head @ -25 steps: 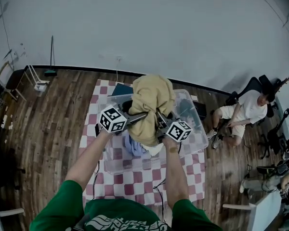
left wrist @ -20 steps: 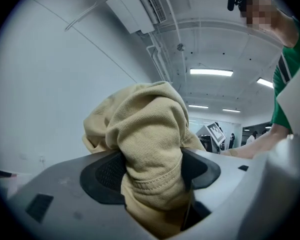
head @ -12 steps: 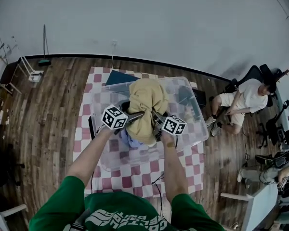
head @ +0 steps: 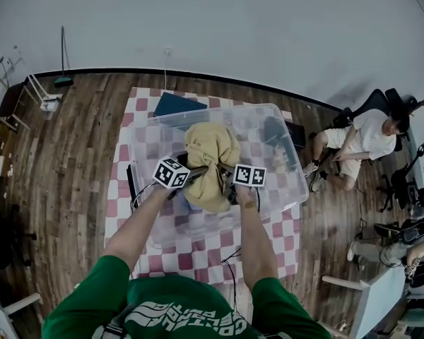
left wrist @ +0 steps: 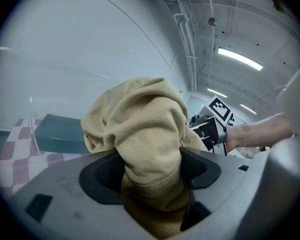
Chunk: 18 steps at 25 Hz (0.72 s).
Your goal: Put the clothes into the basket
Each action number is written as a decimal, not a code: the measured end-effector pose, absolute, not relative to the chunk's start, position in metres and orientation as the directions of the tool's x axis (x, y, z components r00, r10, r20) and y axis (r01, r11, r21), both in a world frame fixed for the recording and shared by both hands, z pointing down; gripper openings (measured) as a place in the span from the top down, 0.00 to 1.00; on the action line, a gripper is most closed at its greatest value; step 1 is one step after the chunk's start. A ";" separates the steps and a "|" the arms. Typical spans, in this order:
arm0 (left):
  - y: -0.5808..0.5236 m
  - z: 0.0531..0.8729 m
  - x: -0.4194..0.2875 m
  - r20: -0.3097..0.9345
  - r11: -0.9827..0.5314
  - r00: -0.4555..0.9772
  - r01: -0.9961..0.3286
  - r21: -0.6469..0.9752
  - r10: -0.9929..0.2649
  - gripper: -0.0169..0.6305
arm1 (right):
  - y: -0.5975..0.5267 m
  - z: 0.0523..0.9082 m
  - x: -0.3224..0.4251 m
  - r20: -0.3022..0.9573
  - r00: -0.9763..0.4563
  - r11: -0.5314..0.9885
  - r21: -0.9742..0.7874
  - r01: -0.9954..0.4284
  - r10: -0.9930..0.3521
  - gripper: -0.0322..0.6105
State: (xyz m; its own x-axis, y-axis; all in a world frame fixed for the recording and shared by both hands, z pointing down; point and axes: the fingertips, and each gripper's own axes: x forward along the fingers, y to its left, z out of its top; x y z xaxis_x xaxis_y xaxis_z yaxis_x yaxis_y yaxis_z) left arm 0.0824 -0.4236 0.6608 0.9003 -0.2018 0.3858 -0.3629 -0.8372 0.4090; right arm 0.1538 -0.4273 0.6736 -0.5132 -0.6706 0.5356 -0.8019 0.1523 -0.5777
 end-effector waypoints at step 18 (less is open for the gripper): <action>-0.408 0.738 0.073 0.603 -0.808 0.784 -0.448 0.384 -0.148 0.47 | -0.408 0.748 0.153 0.760 -0.415 0.072 -0.441 -0.895 -0.501 0.56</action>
State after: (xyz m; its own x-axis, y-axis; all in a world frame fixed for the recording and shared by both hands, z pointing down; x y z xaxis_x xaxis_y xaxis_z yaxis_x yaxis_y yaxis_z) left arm 0.0728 -0.4083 0.7376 0.7838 -0.1479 0.6032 -0.4478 -0.8075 0.3839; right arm 0.1530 -0.4079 0.7483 -0.4145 -0.5009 0.7598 -0.8948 0.0724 -0.4405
